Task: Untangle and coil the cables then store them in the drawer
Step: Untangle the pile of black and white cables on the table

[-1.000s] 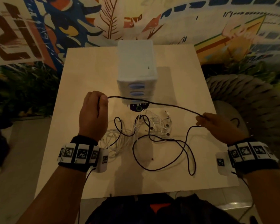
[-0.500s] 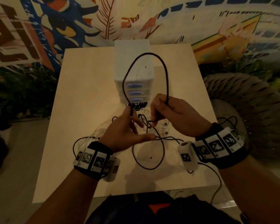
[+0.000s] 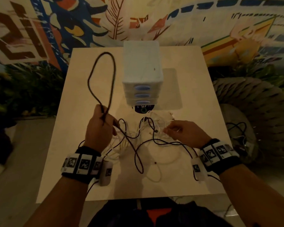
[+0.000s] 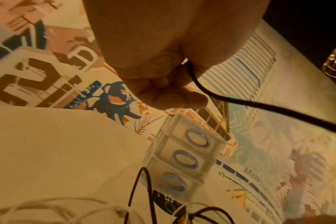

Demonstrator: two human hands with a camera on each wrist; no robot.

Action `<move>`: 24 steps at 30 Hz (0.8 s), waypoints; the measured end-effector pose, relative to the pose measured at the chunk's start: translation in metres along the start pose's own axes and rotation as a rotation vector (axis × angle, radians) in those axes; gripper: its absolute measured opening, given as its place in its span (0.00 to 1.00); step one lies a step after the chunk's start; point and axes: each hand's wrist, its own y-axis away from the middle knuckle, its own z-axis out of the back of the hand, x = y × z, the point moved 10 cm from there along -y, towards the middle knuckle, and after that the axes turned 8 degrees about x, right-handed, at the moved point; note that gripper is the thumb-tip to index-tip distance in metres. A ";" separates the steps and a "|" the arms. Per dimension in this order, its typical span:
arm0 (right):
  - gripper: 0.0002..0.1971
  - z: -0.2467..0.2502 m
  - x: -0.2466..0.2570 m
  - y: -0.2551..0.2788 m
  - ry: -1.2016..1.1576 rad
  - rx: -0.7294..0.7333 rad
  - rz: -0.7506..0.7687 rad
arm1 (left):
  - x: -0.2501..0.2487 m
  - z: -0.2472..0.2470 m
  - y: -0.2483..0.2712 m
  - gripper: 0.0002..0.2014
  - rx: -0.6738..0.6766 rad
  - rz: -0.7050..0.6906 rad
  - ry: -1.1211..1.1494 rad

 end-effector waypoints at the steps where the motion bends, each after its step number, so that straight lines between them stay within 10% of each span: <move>1: 0.22 -0.006 -0.013 -0.009 0.034 -0.033 -0.050 | 0.004 0.008 0.000 0.09 -0.038 0.023 0.026; 13: 0.17 -0.020 0.022 -0.062 0.194 -0.340 0.015 | 0.021 0.006 0.005 0.07 0.004 0.066 -0.029; 24: 0.10 -0.003 0.020 -0.063 0.116 -0.309 -0.043 | 0.028 0.005 0.010 0.03 0.053 0.087 -0.073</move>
